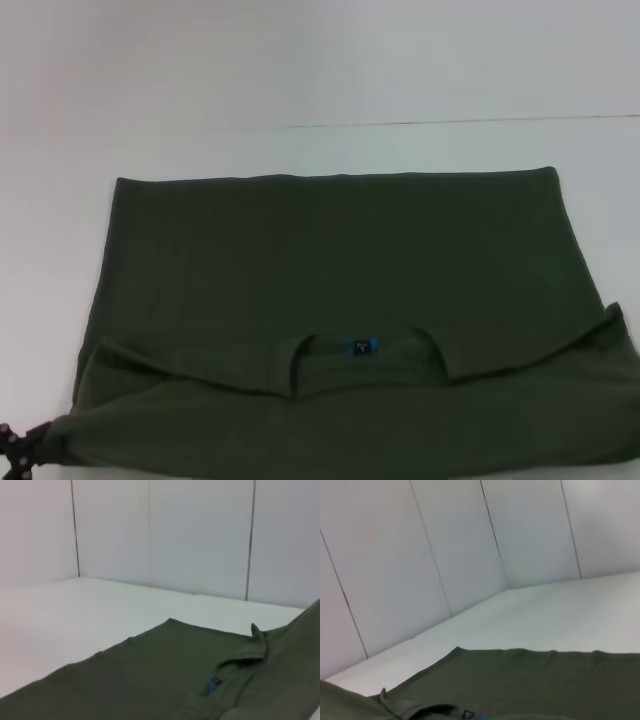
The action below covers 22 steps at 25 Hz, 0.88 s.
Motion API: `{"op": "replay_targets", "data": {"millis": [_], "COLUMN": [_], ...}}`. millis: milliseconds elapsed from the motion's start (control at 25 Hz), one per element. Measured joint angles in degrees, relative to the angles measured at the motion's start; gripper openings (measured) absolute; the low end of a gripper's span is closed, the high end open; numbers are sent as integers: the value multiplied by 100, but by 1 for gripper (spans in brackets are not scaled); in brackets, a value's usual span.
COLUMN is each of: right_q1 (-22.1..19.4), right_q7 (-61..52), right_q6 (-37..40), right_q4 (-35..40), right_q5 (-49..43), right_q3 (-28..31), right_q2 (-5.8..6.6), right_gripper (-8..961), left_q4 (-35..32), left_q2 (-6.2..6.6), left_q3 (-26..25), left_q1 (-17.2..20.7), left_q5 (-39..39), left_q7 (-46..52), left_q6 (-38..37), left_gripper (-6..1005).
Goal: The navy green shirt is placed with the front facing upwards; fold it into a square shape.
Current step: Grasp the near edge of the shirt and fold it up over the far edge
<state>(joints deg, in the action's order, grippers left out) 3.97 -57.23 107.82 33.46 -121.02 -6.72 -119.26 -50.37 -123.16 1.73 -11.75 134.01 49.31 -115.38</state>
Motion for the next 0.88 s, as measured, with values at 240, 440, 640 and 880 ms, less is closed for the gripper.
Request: {"op": "replay_targets", "data": {"millis": [240, 440, 640, 880], "right_q1": [105, 317, 444, 533], "right_q7": [-343, -894, -1106, -1190], "right_q6": [167, 199, 181, 170], "right_q4": [270, 289, 331, 363], "right_q5": [12, 10, -25, -25], "right_q3": [124, 304, 314, 353], "right_q2": [34, 105, 140, 119], "right_gripper": [59, 60, 60, 60], "left_q4": [77, 135, 165, 269], "left_q2": [-8, -20, -30, -20], "left_q3": [-4, -6, -7, -6], "left_q1": [-6, -30, -77, -129], "left_q5": [-360, -559, -611, -741], "left_q7": [190, 257, 280, 296], "left_q6": [-2, 29, 91, 124], "left_gripper": [49, 49, 49, 46]}}
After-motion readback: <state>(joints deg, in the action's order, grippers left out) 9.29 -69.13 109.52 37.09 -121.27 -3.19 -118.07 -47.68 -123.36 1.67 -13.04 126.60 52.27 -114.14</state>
